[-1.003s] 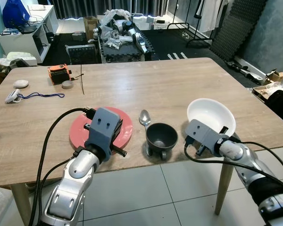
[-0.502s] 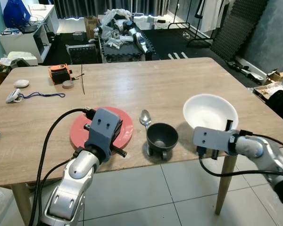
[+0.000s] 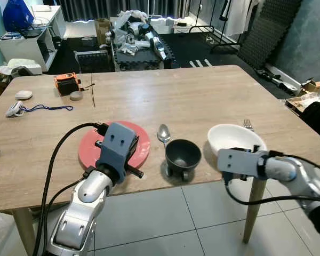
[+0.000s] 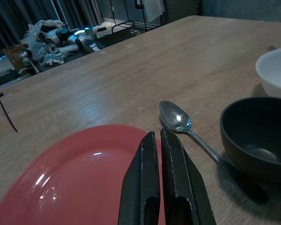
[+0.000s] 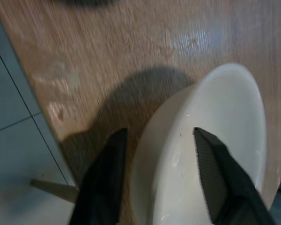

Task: Setting the table

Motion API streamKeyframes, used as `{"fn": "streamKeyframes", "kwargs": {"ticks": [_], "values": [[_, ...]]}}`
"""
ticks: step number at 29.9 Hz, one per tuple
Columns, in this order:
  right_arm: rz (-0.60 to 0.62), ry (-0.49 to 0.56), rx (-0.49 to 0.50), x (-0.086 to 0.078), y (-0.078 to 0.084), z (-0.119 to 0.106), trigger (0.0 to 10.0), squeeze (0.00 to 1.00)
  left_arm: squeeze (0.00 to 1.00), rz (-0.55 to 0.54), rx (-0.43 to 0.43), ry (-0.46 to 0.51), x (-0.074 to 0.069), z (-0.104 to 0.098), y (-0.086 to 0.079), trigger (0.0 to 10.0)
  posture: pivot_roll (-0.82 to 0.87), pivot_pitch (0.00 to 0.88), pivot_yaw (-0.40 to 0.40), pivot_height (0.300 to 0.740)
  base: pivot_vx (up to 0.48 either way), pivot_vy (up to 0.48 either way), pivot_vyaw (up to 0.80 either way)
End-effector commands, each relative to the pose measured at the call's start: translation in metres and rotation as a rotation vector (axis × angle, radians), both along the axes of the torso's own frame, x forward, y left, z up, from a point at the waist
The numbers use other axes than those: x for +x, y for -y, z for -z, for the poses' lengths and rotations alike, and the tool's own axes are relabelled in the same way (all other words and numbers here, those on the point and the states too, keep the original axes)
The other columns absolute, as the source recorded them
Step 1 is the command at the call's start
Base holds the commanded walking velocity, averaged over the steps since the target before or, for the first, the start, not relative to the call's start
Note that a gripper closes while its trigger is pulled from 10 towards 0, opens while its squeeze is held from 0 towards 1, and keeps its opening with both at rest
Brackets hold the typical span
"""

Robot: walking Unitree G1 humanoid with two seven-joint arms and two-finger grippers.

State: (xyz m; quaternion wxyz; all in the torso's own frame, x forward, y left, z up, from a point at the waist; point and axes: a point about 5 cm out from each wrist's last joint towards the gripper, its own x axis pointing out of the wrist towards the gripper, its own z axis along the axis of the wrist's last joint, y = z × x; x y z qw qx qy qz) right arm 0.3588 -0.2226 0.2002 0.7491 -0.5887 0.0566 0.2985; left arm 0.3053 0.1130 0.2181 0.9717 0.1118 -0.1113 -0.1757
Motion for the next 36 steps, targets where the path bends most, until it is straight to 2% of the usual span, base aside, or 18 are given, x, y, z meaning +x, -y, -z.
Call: {"fn": "streamKeyframes", "kwargs": {"ticks": [1,4,5,6,7,8,9,12,16,18,19,21,22,23,26,28,30,36], "values": [[0.003,-0.012,0.007,-0.001,0.001,0.003,10.0,1.0,0.0,-0.002,0.001,-0.017,-0.002,0.004,0.001,10.0,0.03,0.113,0.067,0.74,0.0,0.0,0.0],[0.015,-0.01,0.058,-0.002,0.005,-0.005,10.0,1.0,0.0,-0.003,0.0,-0.018,-0.002,0.004,0.0,10.0,0.03,0.118,0.066,0.74,0.0,0.0,0.0],[0.016,-0.033,0.121,-0.004,0.006,-0.01,10.0,0.23,0.0,-0.003,0.001,-0.019,-0.002,0.004,0.0,10.0,0.02,0.119,0.066,0.74,0.0,0.0,0.0],[0.013,-0.052,0.165,-0.006,0.006,-0.013,10.0,0.23,0.0,-0.002,0.001,-0.02,-0.002,0.005,0.0,10.0,0.02,0.119,0.066,0.74,0.0,0.0,0.0],[0.011,-0.065,0.237,-0.009,0.007,-0.019,10.0,0.0,0.0,-0.002,0.0,-0.02,-0.002,0.005,0.0,10.0,0.02,0.122,0.065,0.74,0.0,0.0,0.0],[0.011,-0.065,0.237,-0.009,0.007,-0.019,10.0,0.0,0.0,-0.002,0.0,-0.02,-0.002,0.005,0.0,10.0,0.02,0.122,0.065,0.74,0.0,0.0,0.0],[0.008,-0.073,0.284,-0.01,0.007,-0.023,10.0,0.0,0.0,-0.002,-0.001,-0.021,-0.002,0.005,0.0,10.0,0.02,0.122,0.065,0.74,0.0,0.0,0.0],[0.024,-0.062,0.485,-0.016,0.014,-0.046,10.0,0.0,0.0,0.0,-0.002,-0.023,-0.003,0.005,0.001,10.0,0.02,0.125,0.066,0.74,0.0,0.0,0.0],[0.113,-0.034,0.746,-0.022,0.035,-0.068,10.0,0.0,0.0,0.005,-0.003,-0.028,-0.003,0.006,0.002,10.0,0.01,0.131,0.07,0.74,0.0,0.0,0.0],[0.265,-0.013,0.836,-0.017,0.048,-0.061,10.0,0.0,0.0,0.007,-0.002,-0.029,-0.003,0.007,0.002,10.0,0.0,0.133,0.072,0.74,0.0,0.0,0.0],[0.265,-0.013,0.836,-0.017,0.048,-0.061,10.0,0.0,0.0,0.007,-0.002,-0.029,-0.003,0.007,0.002,10.0,0.0,0.133,0.072,0.74,0.0,0.0,0.0],[0.542,0.044,0.952,-0.008,0.064,-0.037,10.0,0.0,0.0,0.01,-0.004,-0.031,-0.002,0.007,0.003,10.0,0.0,0.136,0.073,0.74,0.0,0.0,0.0],[0.542,0.044,0.952,-0.008,0.064,-0.037,10.0,0.0,0.0,0.01,-0.004,-0.031,-0.002,0.007,0.003,10.0,0.0,0.136,0.073,0.74,0.0,0.0,0.0],[0.685,0.049,1.016,-0.006,0.068,-0.019,10.0,0.0,0.0,0.013,-0.007,-0.031,-0.002,0.007,0.005,10.0,0.0,0.137,0.074,0.74,0.0,0.0,0.0],[0.779,0.029,1.058,-0.003,0.067,-0.006,10.0,0.0,0.0,0.017,-0.008,-0.031,-0.003,0.006,0.006,10.0,0.01,0.14,0.074,0.74,0.0,0.0,0.0],[0.792,0.027,1.063,-0.003,0.068,-0.004,10.0,0.0,0.0,0.017,-0.008,-0.031,-0.003,0.006,0.006,10.0,0.01,0.141,0.072,0.74,0.0,0.0,0.0],[0.857,0.027,1.116,-0.001,0.074,-0.005,10.0,0.0,0.0,0.009,-0.008,-0.032,-0.003,0.006,0.003,10.0,0.0,0.145,0.067,0.74,0.0,0.0,0.0],[0.916,0.01,1.107,-0.001,0.077,-0.002,10.0,0.0,0.0,0.01,-0.01,-0.036,-0.005,0.007,0.004,10.0,0.0,0.151,0.065,0.74,0.0,0.0,0.0]]}}
